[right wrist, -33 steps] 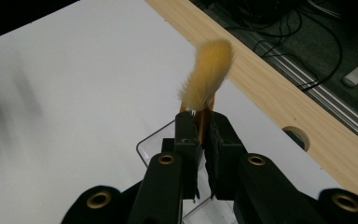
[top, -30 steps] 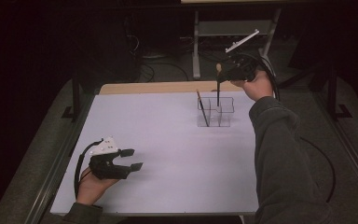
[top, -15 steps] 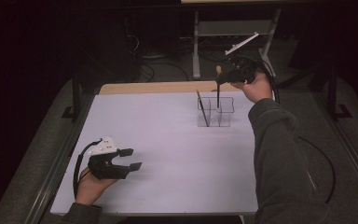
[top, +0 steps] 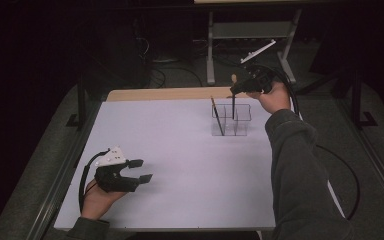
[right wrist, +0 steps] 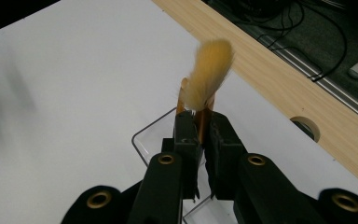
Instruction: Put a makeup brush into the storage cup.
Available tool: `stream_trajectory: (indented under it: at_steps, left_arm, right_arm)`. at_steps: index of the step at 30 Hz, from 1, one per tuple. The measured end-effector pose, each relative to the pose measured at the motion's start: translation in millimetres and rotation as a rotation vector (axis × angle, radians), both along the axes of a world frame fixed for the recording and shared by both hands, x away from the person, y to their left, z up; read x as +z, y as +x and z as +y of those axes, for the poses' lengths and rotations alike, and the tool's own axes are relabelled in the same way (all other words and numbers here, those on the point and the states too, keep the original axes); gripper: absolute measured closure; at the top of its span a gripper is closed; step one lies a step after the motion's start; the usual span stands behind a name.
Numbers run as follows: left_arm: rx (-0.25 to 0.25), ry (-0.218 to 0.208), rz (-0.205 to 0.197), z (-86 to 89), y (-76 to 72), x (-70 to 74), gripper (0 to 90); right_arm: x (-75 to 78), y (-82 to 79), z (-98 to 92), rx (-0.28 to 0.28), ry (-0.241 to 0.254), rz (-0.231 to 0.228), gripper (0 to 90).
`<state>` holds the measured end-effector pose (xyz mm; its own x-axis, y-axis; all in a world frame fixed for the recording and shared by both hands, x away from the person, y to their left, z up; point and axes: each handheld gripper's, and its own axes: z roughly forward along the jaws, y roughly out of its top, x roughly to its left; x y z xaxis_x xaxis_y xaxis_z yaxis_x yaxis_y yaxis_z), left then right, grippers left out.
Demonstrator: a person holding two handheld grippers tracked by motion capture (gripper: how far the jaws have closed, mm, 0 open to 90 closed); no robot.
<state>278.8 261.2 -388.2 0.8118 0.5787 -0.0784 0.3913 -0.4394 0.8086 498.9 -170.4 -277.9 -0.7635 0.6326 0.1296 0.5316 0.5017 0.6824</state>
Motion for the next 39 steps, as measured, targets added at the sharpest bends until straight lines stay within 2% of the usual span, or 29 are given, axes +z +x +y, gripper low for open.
stream_trajectory:
  at_steps: [7,11,14,19,25,26,27,39]
  left_arm:
    - [0.000,-0.003,0.002,0.7,0.2,-0.3,35.6]
    - [0.001,-0.004,0.004,0.1,0.2,-0.9,35.6]
    - [0.000,-0.002,0.002,0.2,0.4,-0.8,35.6]
    - [0.000,-0.003,0.002,0.3,0.4,-0.4,35.5]
    - [0.000,-0.005,0.005,0.8,0.0,0.2,35.5]
    - [0.000,-0.008,0.008,0.6,0.0,0.3,35.5]
    - [-0.002,-0.007,0.008,0.6,0.2,0.3,35.5]
    - [-0.002,-0.009,0.009,0.5,0.3,-0.5,35.5]
  right_arm:
    - [-9.5,-0.1,-0.8,0.005,-0.004,-0.005,82.9]
    - [-12.2,-1.4,-1.8,-0.007,0.011,0.009,82.9]
    - [-12.2,-1.9,-4.0,-0.012,0.031,0.004,82.9]
    - [-13.7,-3.5,-4.8,-0.020,0.030,0.003,82.9]
    - [-22.6,-4.5,-5.1,-0.025,0.019,0.010,82.9]
    - [-24.8,-3.6,-6.5,-0.015,0.018,-0.001,82.9]
    - [-24.7,-4.2,-6.0,-0.029,0.025,0.017,82.9]
    - [-32.3,-5.8,-5.7,-0.030,0.017,0.023,82.9]
